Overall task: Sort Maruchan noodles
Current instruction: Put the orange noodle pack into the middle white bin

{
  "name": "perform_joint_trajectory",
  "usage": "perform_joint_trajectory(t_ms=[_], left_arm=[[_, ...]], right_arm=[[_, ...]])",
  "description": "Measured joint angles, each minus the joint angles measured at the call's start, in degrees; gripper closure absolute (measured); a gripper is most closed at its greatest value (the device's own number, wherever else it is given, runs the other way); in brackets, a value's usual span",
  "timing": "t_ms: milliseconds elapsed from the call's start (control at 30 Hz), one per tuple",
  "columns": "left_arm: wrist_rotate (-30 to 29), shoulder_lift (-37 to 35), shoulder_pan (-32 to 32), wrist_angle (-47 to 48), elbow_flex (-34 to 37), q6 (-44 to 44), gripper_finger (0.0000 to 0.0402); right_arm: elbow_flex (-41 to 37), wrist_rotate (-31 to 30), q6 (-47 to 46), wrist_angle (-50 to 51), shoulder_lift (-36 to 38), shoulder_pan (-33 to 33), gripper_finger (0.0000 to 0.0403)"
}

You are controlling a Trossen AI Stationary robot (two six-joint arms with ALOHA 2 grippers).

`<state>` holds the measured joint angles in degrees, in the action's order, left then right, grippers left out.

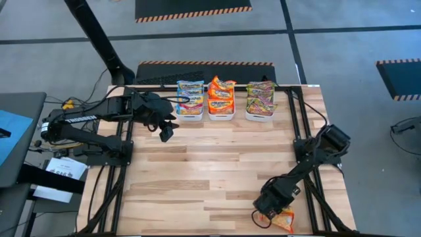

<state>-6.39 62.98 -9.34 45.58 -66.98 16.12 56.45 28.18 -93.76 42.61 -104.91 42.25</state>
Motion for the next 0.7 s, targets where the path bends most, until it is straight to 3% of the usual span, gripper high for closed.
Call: perform_joint_trajectory(t_ms=[333,700], left_arm=[[0.0,0.0,0.0,0.0,0.0,-0.9,0.0228],[-0.5,0.0,0.0,0.0,0.0,-3.4,0.0228]], right_arm=[[-0.1,1.3,-0.4,-0.8,-0.6,-1.4,0.0387],[7.8,-3.3,-0.5,9.4,-0.9,-2.7,0.0399]])
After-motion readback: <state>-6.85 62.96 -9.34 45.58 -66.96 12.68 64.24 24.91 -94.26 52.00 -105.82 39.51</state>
